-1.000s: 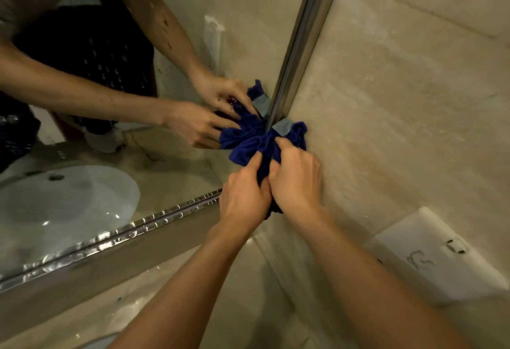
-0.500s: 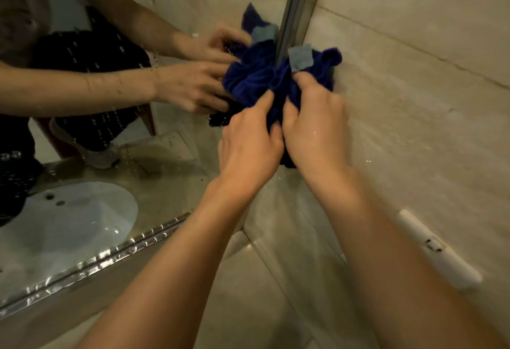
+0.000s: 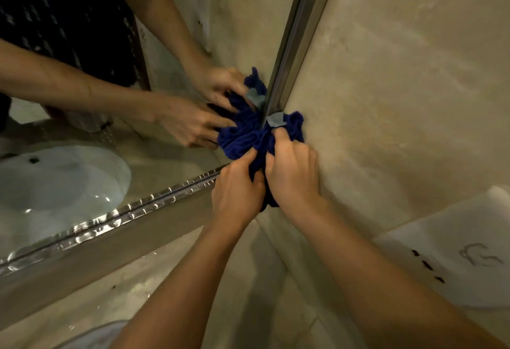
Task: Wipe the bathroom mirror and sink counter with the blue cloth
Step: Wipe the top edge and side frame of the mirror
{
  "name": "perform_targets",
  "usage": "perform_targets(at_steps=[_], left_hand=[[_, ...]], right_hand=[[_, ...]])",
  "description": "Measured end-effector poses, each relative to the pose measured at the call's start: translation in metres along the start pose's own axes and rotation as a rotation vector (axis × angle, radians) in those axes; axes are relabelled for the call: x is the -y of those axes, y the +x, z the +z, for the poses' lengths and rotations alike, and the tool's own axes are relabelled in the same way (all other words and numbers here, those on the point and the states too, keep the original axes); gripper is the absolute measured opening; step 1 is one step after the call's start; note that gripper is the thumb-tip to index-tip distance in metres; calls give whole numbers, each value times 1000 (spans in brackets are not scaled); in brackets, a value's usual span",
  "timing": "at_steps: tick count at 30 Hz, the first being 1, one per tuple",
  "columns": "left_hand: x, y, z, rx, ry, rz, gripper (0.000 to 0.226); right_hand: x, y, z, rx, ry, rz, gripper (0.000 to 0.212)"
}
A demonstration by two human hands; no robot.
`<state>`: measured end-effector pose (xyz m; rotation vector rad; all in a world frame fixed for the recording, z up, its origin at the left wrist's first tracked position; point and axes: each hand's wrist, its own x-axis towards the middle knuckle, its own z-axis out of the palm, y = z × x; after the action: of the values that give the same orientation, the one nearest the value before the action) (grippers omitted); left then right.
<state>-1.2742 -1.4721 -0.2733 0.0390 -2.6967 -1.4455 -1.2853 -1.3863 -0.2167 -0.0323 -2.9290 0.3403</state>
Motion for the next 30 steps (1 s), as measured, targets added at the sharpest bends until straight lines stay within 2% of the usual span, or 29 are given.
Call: perform_targets(at_steps=[4,6,8,12,19,26,30], left_hand=[[17,-2,11,134,57,-107,39],[23,-10,11,187,65,-170,50],[23,-13,6,161,49,-146,57],[10,-9,0,81,19,-68,57],[13,-3,10,72,57,-66,55],[33,-4,22,136,146,-162,57],[24,-14,16,179,190,-174,56]], right_hand=[[-4,-6,23,98,36,103,21],[-5,-13,31,142,54,114,23],[-6,-13,30,88,59,89,26],[-12,-11,19,-100,82,-18,33],[-13,-8,39,-164,81,-48,37],[-10,-6,50,14,39,38,19],[-12,-8,42,120,85,85,17]])
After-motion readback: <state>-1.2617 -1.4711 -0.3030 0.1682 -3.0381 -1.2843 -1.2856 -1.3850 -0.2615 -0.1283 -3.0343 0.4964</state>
